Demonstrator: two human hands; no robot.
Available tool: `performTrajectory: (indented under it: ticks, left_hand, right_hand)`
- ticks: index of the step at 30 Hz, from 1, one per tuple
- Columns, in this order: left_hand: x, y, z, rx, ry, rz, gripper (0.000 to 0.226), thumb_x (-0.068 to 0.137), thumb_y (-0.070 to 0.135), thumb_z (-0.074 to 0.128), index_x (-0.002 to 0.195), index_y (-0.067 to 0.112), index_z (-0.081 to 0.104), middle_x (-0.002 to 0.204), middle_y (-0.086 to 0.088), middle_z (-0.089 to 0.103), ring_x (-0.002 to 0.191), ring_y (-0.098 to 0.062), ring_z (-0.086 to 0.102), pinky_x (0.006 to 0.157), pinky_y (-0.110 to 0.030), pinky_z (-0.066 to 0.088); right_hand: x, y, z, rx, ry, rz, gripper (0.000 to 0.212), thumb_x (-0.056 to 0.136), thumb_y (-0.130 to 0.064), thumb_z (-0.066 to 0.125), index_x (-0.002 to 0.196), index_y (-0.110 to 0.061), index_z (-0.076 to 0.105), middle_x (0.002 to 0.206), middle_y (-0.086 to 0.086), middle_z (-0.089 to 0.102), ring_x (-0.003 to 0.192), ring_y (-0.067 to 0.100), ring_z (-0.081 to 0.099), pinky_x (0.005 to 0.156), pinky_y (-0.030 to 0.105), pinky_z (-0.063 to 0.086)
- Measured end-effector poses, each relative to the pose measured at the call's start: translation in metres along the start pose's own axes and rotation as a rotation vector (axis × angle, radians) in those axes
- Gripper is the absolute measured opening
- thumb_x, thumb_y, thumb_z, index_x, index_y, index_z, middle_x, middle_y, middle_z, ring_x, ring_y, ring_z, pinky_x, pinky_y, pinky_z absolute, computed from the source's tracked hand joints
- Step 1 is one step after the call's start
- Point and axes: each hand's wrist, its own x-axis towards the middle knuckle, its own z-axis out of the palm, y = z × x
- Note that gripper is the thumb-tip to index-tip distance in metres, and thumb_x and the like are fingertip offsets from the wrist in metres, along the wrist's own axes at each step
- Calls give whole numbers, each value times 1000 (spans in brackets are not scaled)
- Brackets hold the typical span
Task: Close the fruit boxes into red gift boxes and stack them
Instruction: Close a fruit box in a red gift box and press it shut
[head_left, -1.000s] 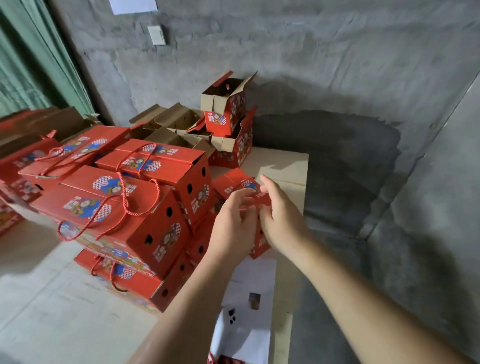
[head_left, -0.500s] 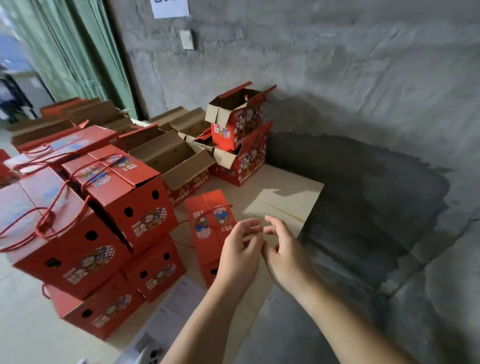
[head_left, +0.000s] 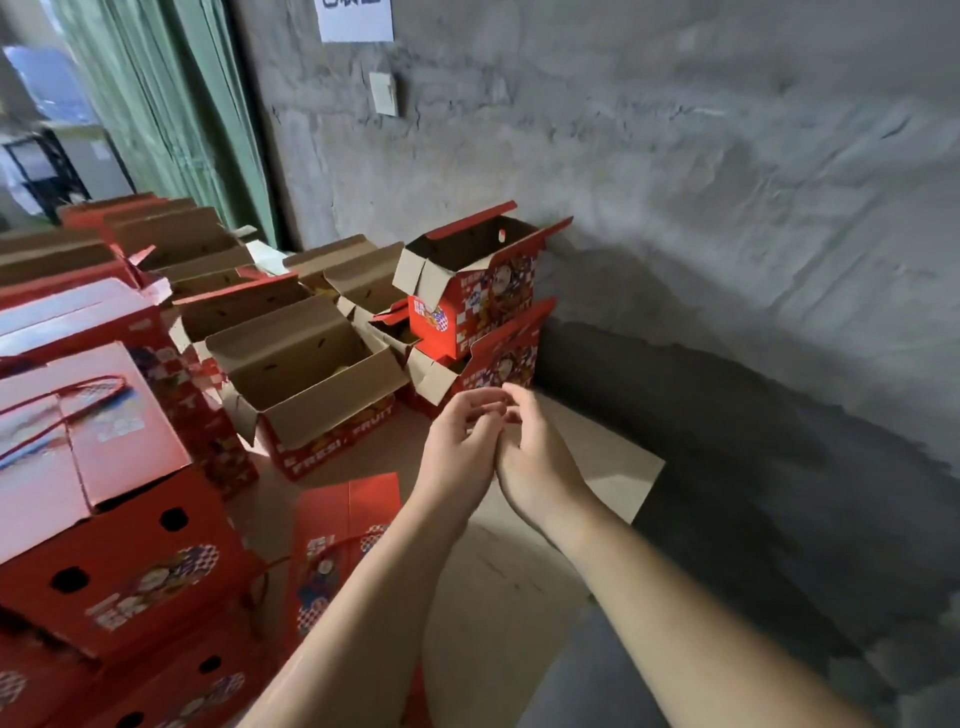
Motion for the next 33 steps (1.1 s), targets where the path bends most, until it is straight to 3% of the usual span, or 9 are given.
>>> performTrajectory:
  ticks: [5,8,12,15,18,22,27,30,33]
  left_hand:
    - [65,4,22,0,64,-53,24,103,16,55,111,30,73,102,13,77,97,-1,71,77,-18,55]
    - [109,3,32,-90,203,-171,23,103,19,54,114,25,72,110,0,75,103,-18,72,78,-33,61]
    - [159,6,41,-112,280,-265,29,104,18,50,128,17,65,122,-9,69,101,-15,71,71,-29,63]
    - [184,4,49,-128,261,-269,29,100,13,52,125,21,63,108,-2,76,84,-3,69,66,-23,62]
    - [198,-4,54,-53,271,-270,23,98,16,55,112,29,68,93,9,78,80,1,71,63,-16,56]
    - [207,-18,62,15,278,-340,23,99,22,53,112,30,71,107,3,76,100,-15,72,86,-40,62]
    - [208,-27,58,63,239,-320,24,98,22,53,115,34,64,103,7,75,87,-9,74,73,-31,64]
    - [200,-30,47,33,303,-305,27,98,18,52,112,34,68,104,7,73,73,-2,68,57,-21,56]
    - [189,-27,31,29,477,-150,29,99,13,52,103,35,71,96,14,71,79,-2,67,58,-8,47]
  right_hand:
    - [86,0,-17,10,-76,11,56,104,-29,54,155,-35,33,131,-10,59,113,8,59,72,10,41]
    - [143,-10,-18,26,-136,27,67,100,-20,58,157,-35,26,124,-5,58,114,15,58,91,29,52]
    - [214,-26,-12,157,-117,198,72,101,-23,57,160,-36,17,152,6,43,131,29,52,109,48,49]
    - [268,-35,-11,439,-119,518,57,97,-53,59,141,-23,41,127,10,61,104,28,66,92,44,60]
    - [306,-36,0,362,-219,602,60,96,-68,52,130,-20,44,124,10,61,108,30,64,92,43,60]
    - [328,-33,24,191,-123,529,59,100,-64,46,131,-14,45,113,10,62,100,24,65,89,35,59]
    - [334,-32,40,378,-34,567,34,106,-45,45,101,-12,53,99,11,66,88,23,70,77,30,63]
    - [335,-36,35,596,-23,560,32,108,-27,43,130,-9,57,133,18,64,111,33,69,77,34,61]
    - [323,-34,24,690,106,614,27,106,-25,48,128,-12,58,129,15,67,106,33,69,73,37,59]
